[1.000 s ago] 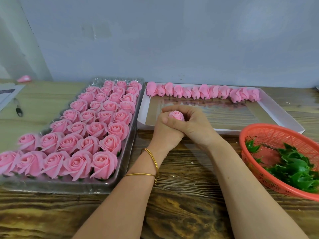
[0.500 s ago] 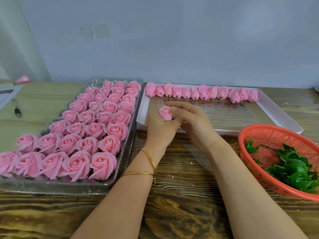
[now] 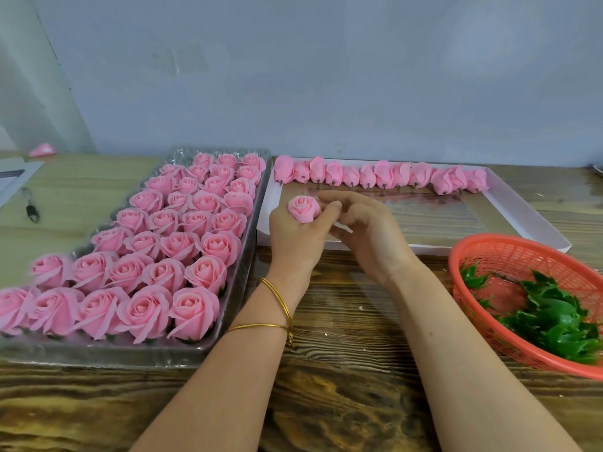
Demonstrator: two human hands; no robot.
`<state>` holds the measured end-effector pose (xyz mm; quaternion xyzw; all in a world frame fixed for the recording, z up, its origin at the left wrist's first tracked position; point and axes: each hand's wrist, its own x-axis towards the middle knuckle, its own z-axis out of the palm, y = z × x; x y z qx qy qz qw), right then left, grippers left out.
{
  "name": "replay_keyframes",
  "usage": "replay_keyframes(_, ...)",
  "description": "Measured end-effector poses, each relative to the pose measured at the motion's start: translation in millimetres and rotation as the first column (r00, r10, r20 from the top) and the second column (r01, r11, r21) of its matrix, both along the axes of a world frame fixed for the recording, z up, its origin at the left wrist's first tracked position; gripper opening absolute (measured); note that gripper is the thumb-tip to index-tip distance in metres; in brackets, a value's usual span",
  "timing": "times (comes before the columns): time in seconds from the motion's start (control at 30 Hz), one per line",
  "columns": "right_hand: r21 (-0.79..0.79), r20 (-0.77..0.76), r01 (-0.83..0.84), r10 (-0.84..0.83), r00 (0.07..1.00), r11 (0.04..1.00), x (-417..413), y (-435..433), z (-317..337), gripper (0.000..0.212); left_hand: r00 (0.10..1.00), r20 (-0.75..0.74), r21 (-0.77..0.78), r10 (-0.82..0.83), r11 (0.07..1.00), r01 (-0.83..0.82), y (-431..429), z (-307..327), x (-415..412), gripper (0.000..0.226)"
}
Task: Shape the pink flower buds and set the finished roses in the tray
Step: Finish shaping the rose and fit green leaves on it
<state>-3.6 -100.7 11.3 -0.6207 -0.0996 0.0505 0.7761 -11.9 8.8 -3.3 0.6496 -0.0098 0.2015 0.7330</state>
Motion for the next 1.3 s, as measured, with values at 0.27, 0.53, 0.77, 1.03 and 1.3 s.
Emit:
replay_keyframes(0.27, -0.128, 0.077, -0.051, 0.061, 0.995, 0.991, -4.0, 3.5, -4.5, 0.047, 0.999, -0.036, -0.096, -0.014, 0.995, 0.011, -0.4, -0.1, 2.4, 0.032)
replay_keyframes(0.53, -0.059, 0.048, -0.153, 0.156, 0.987, 0.987, -3.5, 1.0, -5.8, 0.045, 0.995, -0.083, -0.103, -0.057, 0.994, 0.048, -0.4, -0.3, 1.9, 0.039)
replay_keyframes(0.77, -0.056, 0.037, -0.16, 0.162, 0.986, 0.985, -0.2, -3.0, -7.8, 0.054, 0.989, -0.095, -0.046, -0.112, 0.993, 0.108, 0.8, 1.1, -0.9, 0.021)
replay_keyframes(1.03, -0.077, 0.048, -0.159, 0.163, 0.985, 0.984, 2.0, -4.4, -9.5, 0.063, 0.991, -0.082, 0.031, -0.11, 0.993, 0.113, 0.3, 1.6, -0.7, 0.011)
replay_keyframes(1.3, -0.052, 0.067, -0.172, 0.175, 0.982, 0.984, -1.5, -2.9, -6.5, 0.065, 0.994, 0.0, 0.032, -0.113, 0.993, 0.113, 1.5, 3.2, -0.2, 0.022)
